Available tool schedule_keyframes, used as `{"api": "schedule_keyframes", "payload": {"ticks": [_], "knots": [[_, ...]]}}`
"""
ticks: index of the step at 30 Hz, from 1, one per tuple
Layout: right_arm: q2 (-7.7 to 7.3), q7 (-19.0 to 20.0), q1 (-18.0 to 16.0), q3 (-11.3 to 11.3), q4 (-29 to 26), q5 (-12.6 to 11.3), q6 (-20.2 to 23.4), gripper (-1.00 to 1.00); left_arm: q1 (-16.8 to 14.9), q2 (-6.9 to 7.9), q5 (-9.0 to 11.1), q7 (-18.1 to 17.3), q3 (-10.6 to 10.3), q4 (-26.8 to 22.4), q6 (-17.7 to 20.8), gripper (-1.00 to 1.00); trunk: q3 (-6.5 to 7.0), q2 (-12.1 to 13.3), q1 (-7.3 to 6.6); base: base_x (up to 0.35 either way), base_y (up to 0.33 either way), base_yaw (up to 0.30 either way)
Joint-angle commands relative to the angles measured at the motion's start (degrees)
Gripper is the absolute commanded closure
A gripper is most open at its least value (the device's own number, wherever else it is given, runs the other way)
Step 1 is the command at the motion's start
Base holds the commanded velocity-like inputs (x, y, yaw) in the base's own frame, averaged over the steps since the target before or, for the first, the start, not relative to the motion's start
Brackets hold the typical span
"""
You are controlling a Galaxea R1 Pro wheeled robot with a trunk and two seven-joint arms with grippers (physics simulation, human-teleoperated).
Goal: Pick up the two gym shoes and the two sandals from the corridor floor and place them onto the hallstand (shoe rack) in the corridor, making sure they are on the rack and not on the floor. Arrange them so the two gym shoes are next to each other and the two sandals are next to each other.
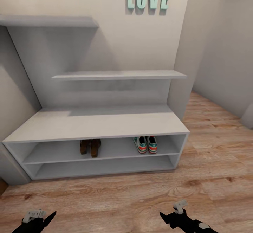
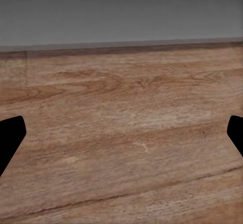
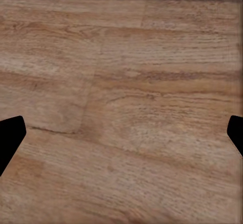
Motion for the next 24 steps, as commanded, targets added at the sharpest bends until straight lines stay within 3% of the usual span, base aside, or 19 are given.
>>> {"api": "schedule_keyframes", "payload": {"ticks": [1, 24], "knots": [[-0.01, -0.1, 0.0, 0.5, 0.1, -0.5, -0.3, -1.0, 0.0, 0.01, 0.3, -0.2, 0.0, 0.1, -0.1, -1.0, 0.13, 0.4, -0.24, 0.0, 0.0, 0.0], [0.06, -0.5, 0.1, 0.6, 0.1, -0.3, -0.4, -1.0, 0.0, -0.26, 0.3, 0.2, 0.0, 1.3, -0.1, -1.0, 4.26, 9.6, -5.29, 0.0, 0.0, 0.0]]}}
